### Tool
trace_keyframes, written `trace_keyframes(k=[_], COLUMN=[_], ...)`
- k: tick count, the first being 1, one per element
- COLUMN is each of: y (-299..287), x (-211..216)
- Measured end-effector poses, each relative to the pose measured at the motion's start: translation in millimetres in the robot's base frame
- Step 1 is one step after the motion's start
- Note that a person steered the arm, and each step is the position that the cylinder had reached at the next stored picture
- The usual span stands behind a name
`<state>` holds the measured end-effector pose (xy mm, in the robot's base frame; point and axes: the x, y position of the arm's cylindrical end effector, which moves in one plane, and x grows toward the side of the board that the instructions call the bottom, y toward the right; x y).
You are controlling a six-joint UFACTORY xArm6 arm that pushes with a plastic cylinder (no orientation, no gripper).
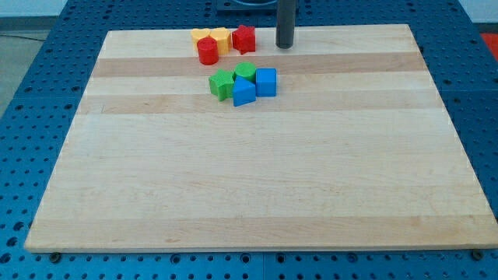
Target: Move the yellow heart to the top left corner
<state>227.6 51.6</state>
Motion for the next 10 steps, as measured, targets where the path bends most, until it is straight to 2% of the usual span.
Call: trace_keyframes(k=[3, 8, 10], y=[-99, -172, -182], x=[-6, -3, -10])
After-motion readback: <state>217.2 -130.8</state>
